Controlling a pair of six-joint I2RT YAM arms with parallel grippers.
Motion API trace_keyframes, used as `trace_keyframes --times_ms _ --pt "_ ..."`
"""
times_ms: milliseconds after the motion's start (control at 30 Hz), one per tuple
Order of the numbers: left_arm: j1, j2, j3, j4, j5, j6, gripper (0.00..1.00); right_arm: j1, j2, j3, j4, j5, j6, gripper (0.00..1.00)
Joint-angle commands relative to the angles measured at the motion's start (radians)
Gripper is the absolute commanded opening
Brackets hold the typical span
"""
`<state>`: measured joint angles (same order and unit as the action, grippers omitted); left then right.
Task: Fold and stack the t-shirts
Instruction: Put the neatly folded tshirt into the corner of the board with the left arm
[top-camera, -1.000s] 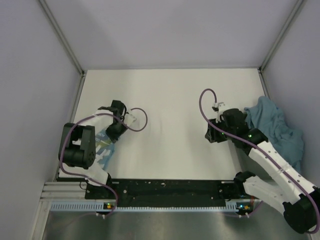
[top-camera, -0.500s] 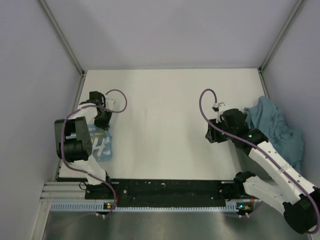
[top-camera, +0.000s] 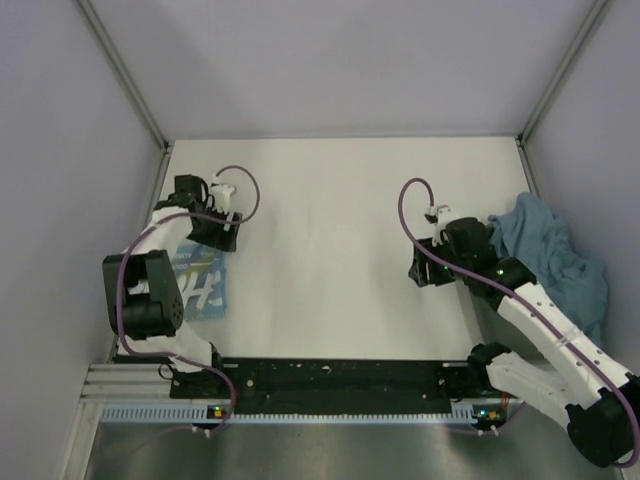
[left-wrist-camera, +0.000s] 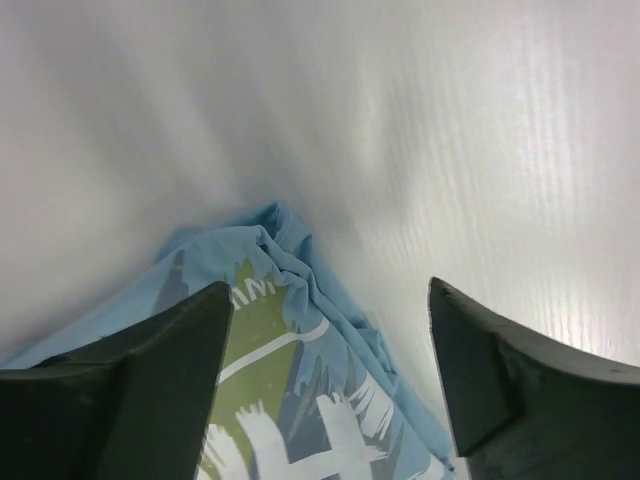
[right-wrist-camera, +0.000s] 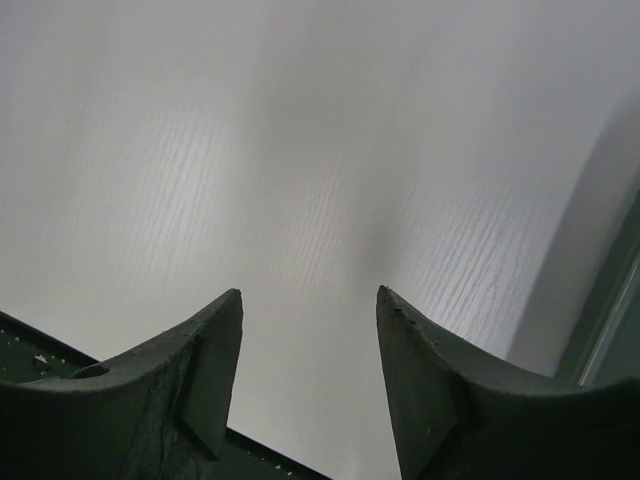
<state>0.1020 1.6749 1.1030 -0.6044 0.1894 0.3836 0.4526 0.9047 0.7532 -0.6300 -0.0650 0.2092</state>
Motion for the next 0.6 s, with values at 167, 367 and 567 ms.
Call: trace_keyframes --times_ms 167,367,567 --pt "-0.134 -0.317 -0.031 -0.081 0.196 0.208 0.99 -0.011 -0.03 0.017 0.027 0.06 -0.025 0.7" --pt "-0.266 -0.455 -0.215 0.053 0.189 0.17 0.99 -0.048 -0.102 -0.018 0.13 0.18 -0.047 0.96" --pt "-0.271 -0.581 -0.423 0.288 0.286 0.098 0.99 -0.077 -0.251 -0.155 0.302 0.318 -0.008 0.99"
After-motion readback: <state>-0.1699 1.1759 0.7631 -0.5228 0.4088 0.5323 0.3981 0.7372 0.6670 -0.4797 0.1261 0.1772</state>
